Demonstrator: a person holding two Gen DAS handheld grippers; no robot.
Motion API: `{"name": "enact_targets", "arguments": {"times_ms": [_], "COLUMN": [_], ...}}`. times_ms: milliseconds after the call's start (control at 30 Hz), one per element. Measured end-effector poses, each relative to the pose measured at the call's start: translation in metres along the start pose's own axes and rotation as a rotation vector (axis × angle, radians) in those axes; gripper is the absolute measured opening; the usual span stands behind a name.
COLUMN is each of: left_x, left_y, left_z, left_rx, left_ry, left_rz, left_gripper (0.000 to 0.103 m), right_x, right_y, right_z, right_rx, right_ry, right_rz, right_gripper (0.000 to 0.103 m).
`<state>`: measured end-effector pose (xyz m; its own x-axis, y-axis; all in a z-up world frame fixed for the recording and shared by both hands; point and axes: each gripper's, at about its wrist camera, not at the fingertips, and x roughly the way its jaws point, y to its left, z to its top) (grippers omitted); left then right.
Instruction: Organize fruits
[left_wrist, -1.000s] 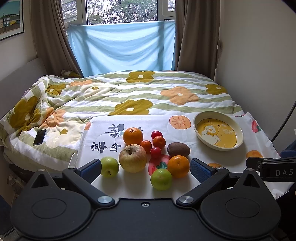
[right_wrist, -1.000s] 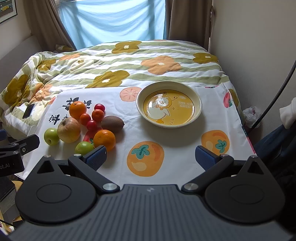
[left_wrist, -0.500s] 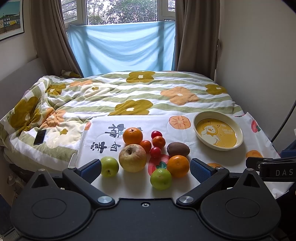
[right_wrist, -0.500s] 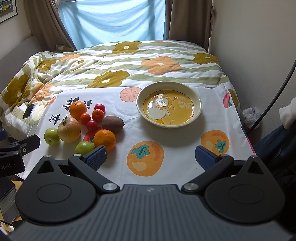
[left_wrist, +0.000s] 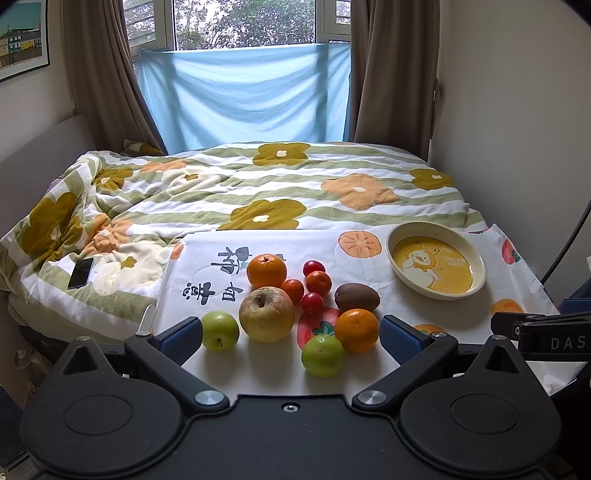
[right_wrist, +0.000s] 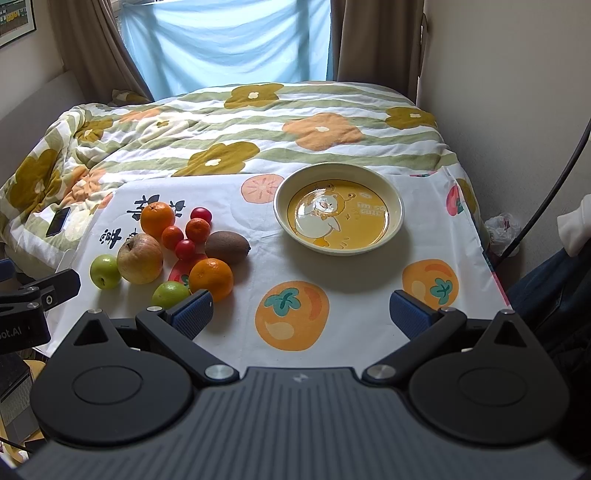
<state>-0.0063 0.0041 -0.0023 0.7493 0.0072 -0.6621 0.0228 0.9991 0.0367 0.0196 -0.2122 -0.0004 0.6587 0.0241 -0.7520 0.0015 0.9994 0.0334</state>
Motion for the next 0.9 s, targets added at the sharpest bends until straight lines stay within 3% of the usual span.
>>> {"name": "enact_targets", "arguments": {"times_ms": [367, 567, 767, 900], "left_x": [-0.001, 0.004, 0.029, 0.04], "left_y": [0.001, 0.007, 0.008, -0.002], "left_z": [0.004, 0.009, -0.005, -0.012], "left_rx": [0.01, 0.034, 0.008, 0.025], "left_ry": [0.008, 0.015, 0.012, 0.054], "left_rz": [0.001, -0.053, -0.171, -0.159], "left_gripper": [0.103, 0.103, 0.103, 0.103], "right_x": [0.0, 0.002, 0.023, 0.04], "right_y": [0.001, 0.004, 0.0, 0.0], "right_z": [0.0, 0.002, -0.007, -0.011], "right_rx": [0.003, 0.004, 0.038, -0.017], "right_ry": [0.006, 0.016, 0.031, 0.033], "right_rz": [-0.006, -0.015, 0.034, 0.051], "right_gripper": [0.103, 0.103, 0.103, 0.103]}}
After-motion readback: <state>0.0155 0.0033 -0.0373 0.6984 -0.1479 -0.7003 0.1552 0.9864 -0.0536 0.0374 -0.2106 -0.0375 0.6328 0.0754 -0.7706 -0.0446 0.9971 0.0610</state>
